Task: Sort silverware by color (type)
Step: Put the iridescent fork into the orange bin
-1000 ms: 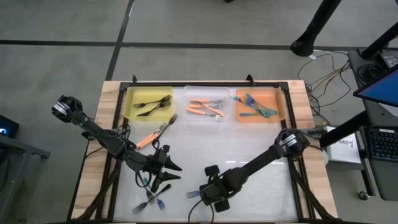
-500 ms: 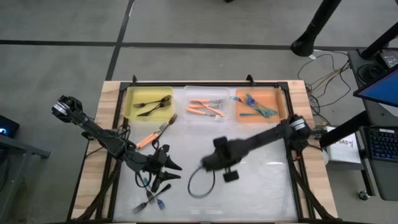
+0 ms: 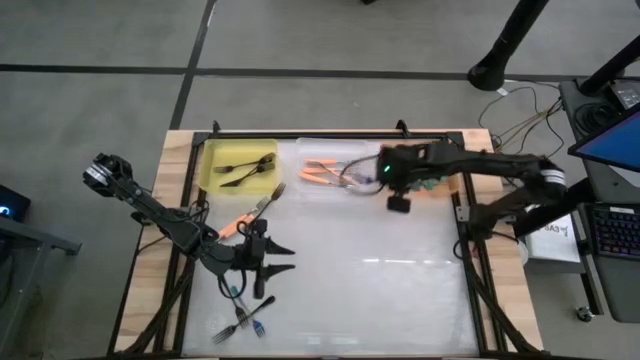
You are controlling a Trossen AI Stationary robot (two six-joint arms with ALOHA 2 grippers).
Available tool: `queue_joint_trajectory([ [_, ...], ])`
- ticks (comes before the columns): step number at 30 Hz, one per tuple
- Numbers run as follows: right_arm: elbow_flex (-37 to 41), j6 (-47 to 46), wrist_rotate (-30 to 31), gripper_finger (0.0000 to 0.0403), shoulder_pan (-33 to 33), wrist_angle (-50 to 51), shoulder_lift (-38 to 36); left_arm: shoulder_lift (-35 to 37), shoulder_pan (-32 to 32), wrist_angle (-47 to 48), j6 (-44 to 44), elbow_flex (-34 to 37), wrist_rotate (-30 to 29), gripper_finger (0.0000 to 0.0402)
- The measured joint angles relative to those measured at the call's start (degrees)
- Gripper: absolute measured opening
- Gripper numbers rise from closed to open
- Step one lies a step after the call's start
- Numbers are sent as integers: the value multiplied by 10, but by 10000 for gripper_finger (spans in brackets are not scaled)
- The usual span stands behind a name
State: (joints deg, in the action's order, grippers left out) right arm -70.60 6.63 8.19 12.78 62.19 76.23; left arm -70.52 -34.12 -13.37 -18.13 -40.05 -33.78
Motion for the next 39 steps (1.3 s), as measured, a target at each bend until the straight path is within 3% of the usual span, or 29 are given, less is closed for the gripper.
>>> queue_joint_trajectory([
  [6, 139, 54, 0, 9, 142, -81, -88, 1, 1, -3, 52, -4, -79, 134],
  [13, 215, 62, 0, 9, 259, -146, -103, 3, 1, -3, 83, -27, -107, 134],
  [19, 232, 53, -2, 21, 287, -161, -74, 3, 1, -4, 81, -43, -114, 134],
  [25, 232, 34, -1, 54, 289, -167, -42, 2, 2, -1, 30, -46, -198, 134],
  [30, 232, 29, -1, 86, 289, -171, -26, 2, 2, 24, -1, -45, -197, 134],
  [34, 221, 4, -1, 108, 289, -175, -24, 2, 2, 121, -69, -45, -197, 134],
  [36, 207, -13, -2, 115, 289, -170, -27, 2, 3, 221, -152, -50, -191, 134],
  [39, 175, -30, -9, 119, 288, -158, -36, 2, 7, 394, -321, -65, -138, 134],
])
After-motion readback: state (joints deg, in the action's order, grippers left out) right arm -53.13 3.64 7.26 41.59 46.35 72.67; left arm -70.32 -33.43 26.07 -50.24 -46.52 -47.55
